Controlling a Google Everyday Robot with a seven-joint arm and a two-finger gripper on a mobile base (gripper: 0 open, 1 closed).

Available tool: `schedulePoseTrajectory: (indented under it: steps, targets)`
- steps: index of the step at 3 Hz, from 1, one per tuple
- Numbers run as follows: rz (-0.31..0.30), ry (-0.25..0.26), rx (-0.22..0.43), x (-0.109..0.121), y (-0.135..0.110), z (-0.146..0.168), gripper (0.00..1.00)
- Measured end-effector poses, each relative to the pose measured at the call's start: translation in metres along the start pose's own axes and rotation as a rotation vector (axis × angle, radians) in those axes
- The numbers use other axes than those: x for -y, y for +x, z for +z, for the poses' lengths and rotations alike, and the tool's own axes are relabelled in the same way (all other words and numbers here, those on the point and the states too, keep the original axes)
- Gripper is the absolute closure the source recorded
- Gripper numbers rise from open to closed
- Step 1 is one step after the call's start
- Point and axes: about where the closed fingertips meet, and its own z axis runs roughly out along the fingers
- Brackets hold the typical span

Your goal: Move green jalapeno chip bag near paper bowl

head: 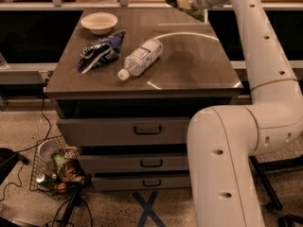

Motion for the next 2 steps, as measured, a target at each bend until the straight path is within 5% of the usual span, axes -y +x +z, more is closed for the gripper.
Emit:
schedulePoseTrajectory:
  steps: [2]
  targets:
    - [-0.042,0.088,0.006,0.014,-0.044,-0.052,1.0]
